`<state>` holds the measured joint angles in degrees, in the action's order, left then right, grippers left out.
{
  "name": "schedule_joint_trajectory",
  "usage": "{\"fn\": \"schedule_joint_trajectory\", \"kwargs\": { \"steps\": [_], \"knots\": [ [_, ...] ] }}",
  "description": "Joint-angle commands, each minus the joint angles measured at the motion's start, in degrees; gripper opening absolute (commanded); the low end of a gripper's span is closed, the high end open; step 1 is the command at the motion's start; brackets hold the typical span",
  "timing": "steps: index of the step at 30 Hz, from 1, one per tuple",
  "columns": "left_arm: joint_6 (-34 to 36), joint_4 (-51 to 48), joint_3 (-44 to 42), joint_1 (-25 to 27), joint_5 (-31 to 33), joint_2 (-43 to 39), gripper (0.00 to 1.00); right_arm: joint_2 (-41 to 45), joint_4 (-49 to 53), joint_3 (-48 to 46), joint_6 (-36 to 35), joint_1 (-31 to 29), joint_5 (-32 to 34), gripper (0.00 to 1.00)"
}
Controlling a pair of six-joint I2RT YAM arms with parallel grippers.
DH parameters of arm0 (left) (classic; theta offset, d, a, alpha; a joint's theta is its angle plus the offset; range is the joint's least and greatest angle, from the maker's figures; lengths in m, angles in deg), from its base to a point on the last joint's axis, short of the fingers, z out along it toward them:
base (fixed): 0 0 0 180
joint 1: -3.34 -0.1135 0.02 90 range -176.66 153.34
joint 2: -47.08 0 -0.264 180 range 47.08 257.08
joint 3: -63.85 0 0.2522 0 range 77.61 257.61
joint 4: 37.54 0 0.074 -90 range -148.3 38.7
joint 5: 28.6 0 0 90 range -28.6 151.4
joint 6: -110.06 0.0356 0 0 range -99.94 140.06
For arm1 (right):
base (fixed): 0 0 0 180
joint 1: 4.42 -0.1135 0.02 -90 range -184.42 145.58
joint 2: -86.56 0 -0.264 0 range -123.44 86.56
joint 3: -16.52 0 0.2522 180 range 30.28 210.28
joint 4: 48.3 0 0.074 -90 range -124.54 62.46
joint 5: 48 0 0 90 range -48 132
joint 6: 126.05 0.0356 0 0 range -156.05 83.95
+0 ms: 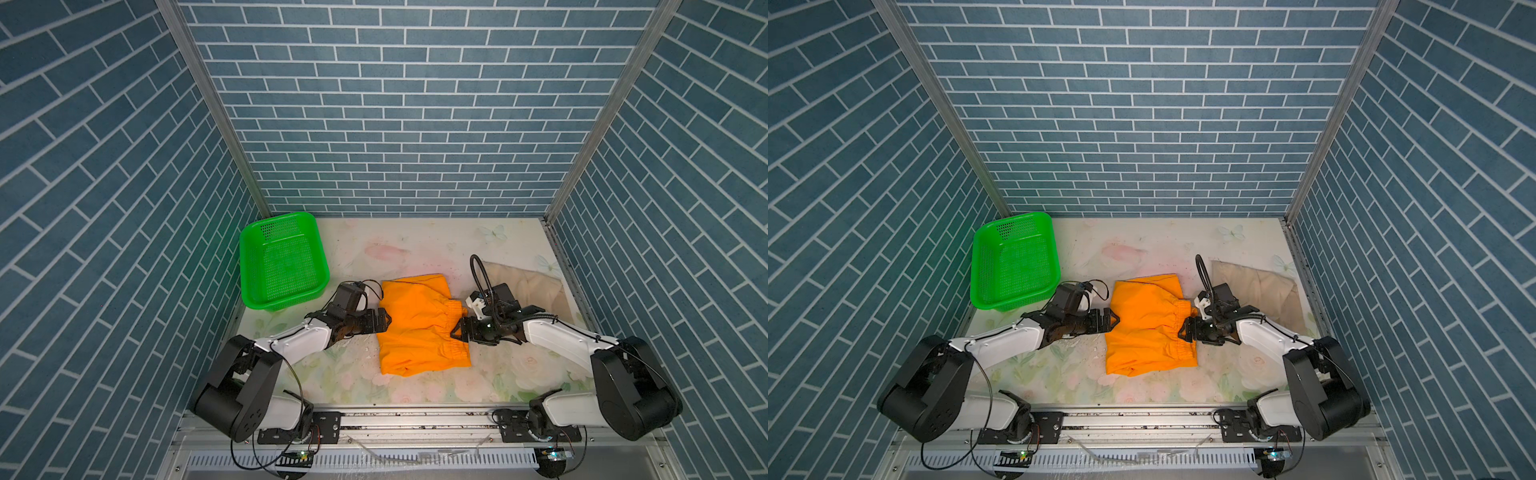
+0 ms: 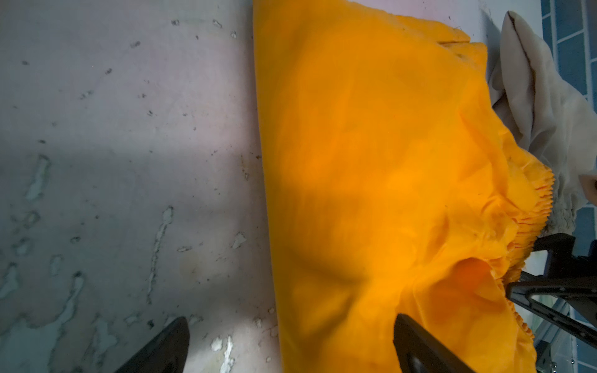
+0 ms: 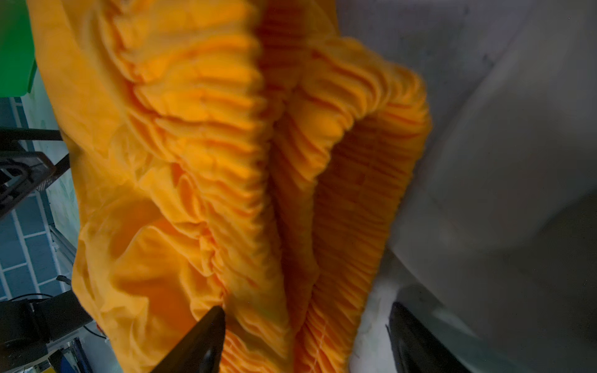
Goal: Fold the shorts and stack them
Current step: 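Grasp the orange shorts with both grippers from either side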
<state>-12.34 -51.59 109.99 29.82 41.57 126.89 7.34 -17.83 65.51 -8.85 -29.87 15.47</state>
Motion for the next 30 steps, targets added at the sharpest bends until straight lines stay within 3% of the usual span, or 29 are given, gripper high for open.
{"fn": "schedule_joint_trajectory", "kwargs": {
  "steps": [1, 7, 11, 15, 20, 22, 25, 30],
  "knots": [
    [-0.7, 1.9, -1.5, -0.5, -1.5, 0.5, 1.0, -2.0, -3.9, 0.3, 0.3, -0.1, 0.0, 0.8],
    [-2.4, 5.4, -2.7, 0.0, -4.0, 1.9, 1.0, -5.4, -9.7, -1.6, 2.7, -0.5, -2.1, 0.78],
    [-3.2, 7.4, -2.6, 1.7, -4.5, 3.7, 0.95, -6.9, -15.6, -3.1, 6.1, -1.2, -3.8, 0.67],
    [-3.0, 8.8, -2.1, 2.7, -5.7, 5.1, 0.75, -8.8, -21.8, -3.8, 9.1, -2.1, -5.4, 0.48],
    [-3.4, 9.6, -1.3, 3.8, -6.7, 6.8, 0.34, -11.4, -32.2, -4.0, 13.8, -2.3, -8.8, 0.15],
    [-3.4, 9.5, -0.9, 4.0, -6.8, 6.9, 0.23, -11.2, -33.9, -3.3, 14.7, -2.2, -9.7, 0.03],
    [-2.9, 7.9, 0.3, 4.0, -6.7, 6.6, 0.02, -9.0, -30.1, -1.1, 13.2, -2.2, -9.5, 0.0],
    [0.7, -0.6, 9.5, 5.5, -5.4, 7.3, 0.0, -3.7, -12.1, 6.5, 5.4, -2.0, -5.2, 0.0]
  ]
}}
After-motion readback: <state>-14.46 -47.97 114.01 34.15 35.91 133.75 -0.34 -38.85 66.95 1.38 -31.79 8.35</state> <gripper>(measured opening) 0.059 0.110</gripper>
